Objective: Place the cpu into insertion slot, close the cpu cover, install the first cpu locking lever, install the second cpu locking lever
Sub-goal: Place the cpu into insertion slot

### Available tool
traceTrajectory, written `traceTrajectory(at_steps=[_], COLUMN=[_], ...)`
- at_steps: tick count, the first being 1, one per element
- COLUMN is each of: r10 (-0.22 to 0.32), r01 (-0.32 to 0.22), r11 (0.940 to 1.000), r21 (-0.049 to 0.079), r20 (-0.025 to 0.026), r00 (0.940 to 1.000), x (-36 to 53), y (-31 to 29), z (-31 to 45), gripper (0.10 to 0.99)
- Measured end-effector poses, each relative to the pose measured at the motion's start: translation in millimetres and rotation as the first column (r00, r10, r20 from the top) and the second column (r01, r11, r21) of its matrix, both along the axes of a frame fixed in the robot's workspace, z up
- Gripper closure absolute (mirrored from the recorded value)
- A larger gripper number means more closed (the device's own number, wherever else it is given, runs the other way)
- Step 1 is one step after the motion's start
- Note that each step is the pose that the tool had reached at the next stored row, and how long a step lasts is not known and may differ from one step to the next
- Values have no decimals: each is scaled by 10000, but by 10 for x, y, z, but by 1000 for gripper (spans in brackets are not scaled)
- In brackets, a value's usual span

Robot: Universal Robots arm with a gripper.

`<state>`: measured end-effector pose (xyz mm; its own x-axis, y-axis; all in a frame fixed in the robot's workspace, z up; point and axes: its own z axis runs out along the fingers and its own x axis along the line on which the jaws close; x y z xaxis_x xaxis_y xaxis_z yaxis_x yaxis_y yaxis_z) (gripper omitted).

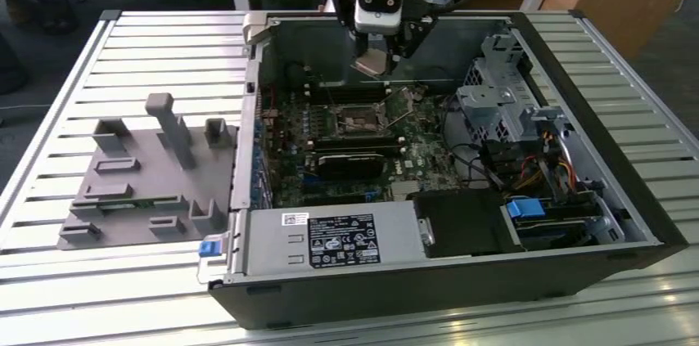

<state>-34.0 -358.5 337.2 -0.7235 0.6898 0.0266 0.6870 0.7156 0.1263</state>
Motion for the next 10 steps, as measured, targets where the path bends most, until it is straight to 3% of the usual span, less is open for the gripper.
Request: traceTrajectory(at_steps=[4, 10], r10=[-460, -662], r01=[460, 662], r11=[9989, 9978], r21=[-3, -2], r20=[-12, -17], r00=[9989, 9978], x=[-4, -79], y=[3, 7], z=[-20, -36], gripper=[561, 561])
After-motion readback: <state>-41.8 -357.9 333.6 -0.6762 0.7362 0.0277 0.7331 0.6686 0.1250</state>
